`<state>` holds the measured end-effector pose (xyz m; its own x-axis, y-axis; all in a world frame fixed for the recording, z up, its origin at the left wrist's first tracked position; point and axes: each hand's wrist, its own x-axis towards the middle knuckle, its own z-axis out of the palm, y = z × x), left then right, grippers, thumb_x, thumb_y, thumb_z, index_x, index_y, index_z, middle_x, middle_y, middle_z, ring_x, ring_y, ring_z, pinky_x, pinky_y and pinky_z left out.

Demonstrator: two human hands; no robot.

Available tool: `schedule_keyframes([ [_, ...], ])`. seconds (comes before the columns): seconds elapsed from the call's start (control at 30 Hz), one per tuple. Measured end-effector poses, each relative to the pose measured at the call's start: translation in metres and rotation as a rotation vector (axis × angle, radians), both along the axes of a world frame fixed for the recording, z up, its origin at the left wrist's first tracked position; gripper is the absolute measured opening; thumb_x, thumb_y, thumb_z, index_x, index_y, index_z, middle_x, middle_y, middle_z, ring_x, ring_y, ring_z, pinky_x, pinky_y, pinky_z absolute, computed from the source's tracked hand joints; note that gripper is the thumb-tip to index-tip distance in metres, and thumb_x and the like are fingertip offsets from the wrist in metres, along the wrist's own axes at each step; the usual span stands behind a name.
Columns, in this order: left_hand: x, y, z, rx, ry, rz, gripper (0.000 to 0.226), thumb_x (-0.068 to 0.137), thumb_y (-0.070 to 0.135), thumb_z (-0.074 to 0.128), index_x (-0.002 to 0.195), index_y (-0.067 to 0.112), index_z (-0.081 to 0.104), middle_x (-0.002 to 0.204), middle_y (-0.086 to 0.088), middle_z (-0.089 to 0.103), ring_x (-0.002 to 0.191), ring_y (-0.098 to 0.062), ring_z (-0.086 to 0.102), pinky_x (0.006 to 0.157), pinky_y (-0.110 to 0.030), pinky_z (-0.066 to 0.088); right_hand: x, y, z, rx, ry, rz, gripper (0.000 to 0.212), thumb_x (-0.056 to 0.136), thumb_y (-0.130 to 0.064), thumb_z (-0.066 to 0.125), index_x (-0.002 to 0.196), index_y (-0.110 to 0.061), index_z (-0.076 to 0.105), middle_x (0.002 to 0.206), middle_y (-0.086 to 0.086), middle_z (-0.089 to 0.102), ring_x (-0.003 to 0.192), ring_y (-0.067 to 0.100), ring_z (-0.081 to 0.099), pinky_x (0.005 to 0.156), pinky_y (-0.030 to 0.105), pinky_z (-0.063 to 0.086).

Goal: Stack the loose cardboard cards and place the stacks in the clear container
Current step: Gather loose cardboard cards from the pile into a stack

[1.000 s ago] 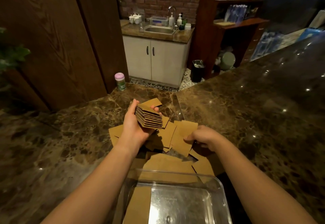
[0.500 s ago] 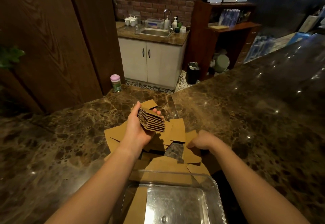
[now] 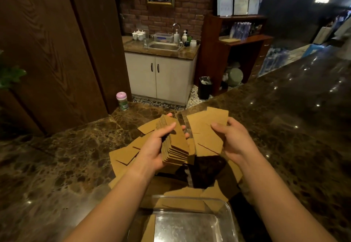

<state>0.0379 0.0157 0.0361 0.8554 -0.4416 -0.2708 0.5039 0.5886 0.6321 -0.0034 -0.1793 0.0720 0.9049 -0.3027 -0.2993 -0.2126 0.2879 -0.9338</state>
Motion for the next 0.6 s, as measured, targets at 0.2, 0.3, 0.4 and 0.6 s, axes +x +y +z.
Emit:
schedule_keyframes([
  [0.2, -0.001, -0.011, 0.016, 0.009, -0.252, 0.050, 0.072, 0.065, -0.001, 0.064, 0.131, 0.027, 0.058, 0.131, -0.020, 0.057, 0.112, -0.041, 0.058, 0.084, -0.055, 0.053, -0.015, 0.032, 0.031, 0.073, -0.134, 0.037, 0.030, 0.094, -0.004, 0.060, 0.122, -0.015, 0.058, 0.107, 0.008, 0.073, 0.094, 0.023, 0.072, 0.077, 0.045, 0.060],
  [0.3, -0.002, -0.002, 0.026, -0.031, -0.333, 0.070, 0.073, 0.064, -0.004, 0.063, 0.130, 0.027, 0.059, 0.137, -0.025, 0.051, 0.121, -0.049, 0.053, 0.093, -0.067, 0.046, -0.021, 0.033, 0.043, 0.134, -0.208, 0.063, 0.025, 0.096, -0.003, 0.056, 0.118, -0.013, 0.061, 0.093, 0.006, 0.078, 0.080, 0.016, 0.076, 0.068, 0.035, 0.058],
  [0.4, -0.006, 0.005, 0.040, -0.051, -0.335, 0.151, 0.063, 0.067, 0.000, 0.060, 0.123, 0.029, 0.063, 0.116, -0.015, 0.063, 0.102, -0.036, 0.062, 0.083, -0.056, 0.052, -0.025, 0.034, 0.051, 0.059, -0.225, 0.138, 0.022, 0.096, -0.008, 0.056, 0.113, -0.019, 0.064, 0.087, -0.004, 0.078, 0.076, 0.010, 0.074, 0.062, 0.029, 0.054],
  [0.6, -0.009, 0.007, 0.056, -0.147, -0.355, 0.063, 0.041, 0.084, 0.023, 0.061, 0.124, 0.032, 0.063, 0.107, -0.008, 0.070, 0.092, -0.028, 0.066, 0.076, -0.046, 0.055, -0.029, 0.040, 0.055, -0.043, -0.252, 0.250, 0.027, 0.092, -0.010, 0.065, 0.118, -0.018, 0.066, 0.106, 0.002, 0.077, 0.097, 0.022, 0.073, 0.064, 0.031, 0.058],
])
